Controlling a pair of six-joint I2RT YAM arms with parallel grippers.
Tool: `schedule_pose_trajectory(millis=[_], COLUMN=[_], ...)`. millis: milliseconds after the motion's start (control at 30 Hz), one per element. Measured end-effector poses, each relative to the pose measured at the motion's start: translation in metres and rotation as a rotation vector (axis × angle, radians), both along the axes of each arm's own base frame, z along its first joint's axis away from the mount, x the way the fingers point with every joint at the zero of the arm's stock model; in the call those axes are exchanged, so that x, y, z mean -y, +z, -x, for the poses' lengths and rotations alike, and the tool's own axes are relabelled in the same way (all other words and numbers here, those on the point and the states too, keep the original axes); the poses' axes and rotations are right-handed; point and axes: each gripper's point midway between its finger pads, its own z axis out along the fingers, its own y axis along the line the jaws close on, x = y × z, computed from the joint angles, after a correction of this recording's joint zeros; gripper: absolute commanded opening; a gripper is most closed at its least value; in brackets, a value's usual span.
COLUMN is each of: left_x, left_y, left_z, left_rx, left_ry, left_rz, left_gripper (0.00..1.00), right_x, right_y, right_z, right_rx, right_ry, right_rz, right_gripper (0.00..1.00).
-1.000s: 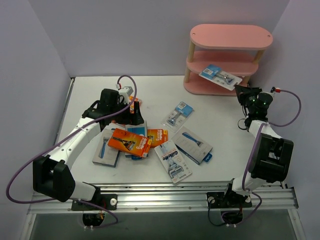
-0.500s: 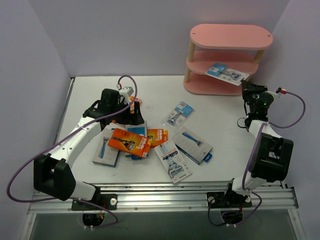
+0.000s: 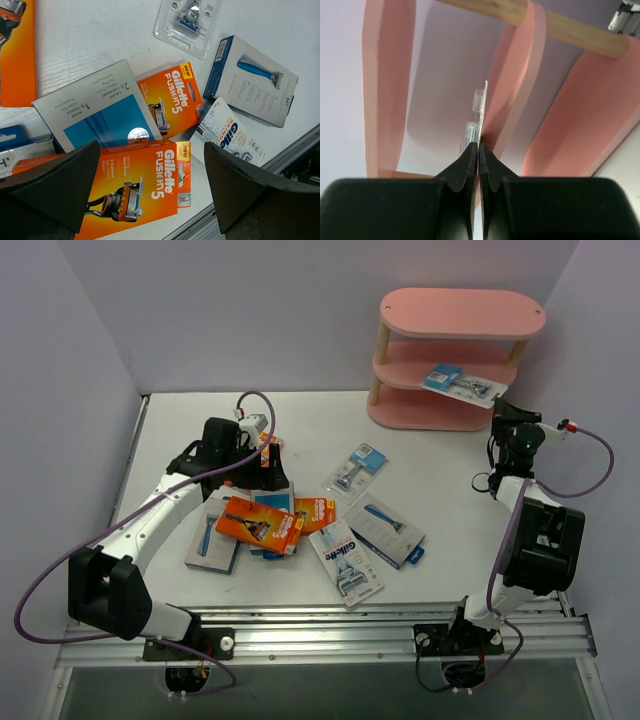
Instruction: Place and organize the shaving razors onto the shelf
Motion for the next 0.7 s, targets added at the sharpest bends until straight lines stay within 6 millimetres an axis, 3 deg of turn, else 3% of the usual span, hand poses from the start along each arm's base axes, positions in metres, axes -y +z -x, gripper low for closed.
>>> schedule_pose_trajectory(millis=[233, 433, 600, 700], left_x=[0.0, 0.0, 0.0, 0.0], left_y=[0.0, 0.0, 0.0, 0.0], left_z=[0.0, 0.0, 0.0, 0.0], left_rx=[-0.001, -0.001, -0.001, -0.001], left_ry=[-0.002, -0.002, -0.002, -0.002], left_rz=[0.002, 0.002, 0.002, 0.002], left_gripper=[0.94, 0.94, 0.94, 0.94], right_x=[-0.006, -0.029, -0.046, -0.055], right_y=[0.004, -0.003, 0.005, 0.006], right_z=[-0.019, -0.026, -0.033, -0.036], right_rx=[0.021, 0.003, 0.017, 0.018], right_ry=[0.011, 0.05, 0.089, 0.117], right_rz=[0.017, 0.033, 0.052, 0.062], right_gripper=[0.0, 0.0, 0.0, 0.05])
